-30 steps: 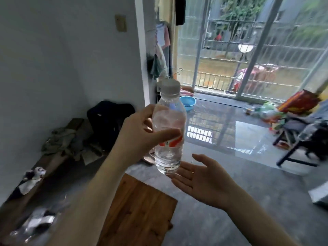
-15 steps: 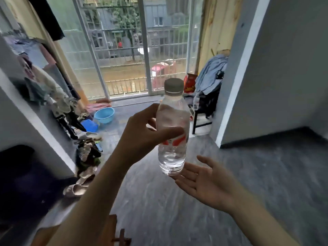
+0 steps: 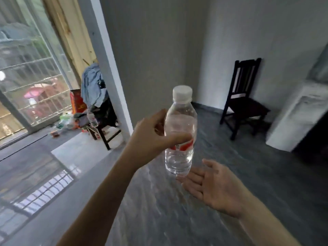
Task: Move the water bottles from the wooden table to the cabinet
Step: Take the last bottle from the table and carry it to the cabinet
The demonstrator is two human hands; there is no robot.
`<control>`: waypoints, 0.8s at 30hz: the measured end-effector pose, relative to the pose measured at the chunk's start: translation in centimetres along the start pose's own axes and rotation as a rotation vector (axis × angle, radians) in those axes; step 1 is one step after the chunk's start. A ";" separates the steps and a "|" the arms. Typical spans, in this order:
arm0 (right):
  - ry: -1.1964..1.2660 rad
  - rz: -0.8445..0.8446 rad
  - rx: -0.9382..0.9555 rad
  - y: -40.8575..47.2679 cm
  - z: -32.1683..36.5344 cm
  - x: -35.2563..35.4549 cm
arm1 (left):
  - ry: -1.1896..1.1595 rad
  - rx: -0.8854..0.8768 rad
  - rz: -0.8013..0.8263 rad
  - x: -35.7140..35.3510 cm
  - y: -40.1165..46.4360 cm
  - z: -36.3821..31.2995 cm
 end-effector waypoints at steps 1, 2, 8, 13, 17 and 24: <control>0.028 -0.027 0.040 -0.5 0.7 0.9 | -0.020 -0.020 0.046 -1.4 1.1 -0.3; 0.067 -0.052 0.078 -0.9 1.4 1.8 | -0.035 -0.038 0.091 -2.6 2.1 -0.5; 0.254 -0.155 0.262 -4.1 3.4 6.1 | -0.130 -0.164 0.301 -10.0 6.5 -2.8; 0.361 -0.221 0.374 -7.4 4.7 10.4 | -0.201 -0.249 0.457 -16.9 8.5 -5.4; 0.413 -0.244 0.466 -10.1 7.2 14.1 | -0.258 -0.297 0.552 -22.5 10.2 -7.9; 0.443 -0.262 0.535 -14.0 13.1 21.3 | -0.312 -0.347 0.631 -32.7 13.7 -12.5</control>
Point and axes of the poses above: each hand's wrist, its own y-axis towards the middle knuckle, its own x-axis out of the back of the hand, z = x × y, the point moved 8 cm from there along y, towards the middle knuckle
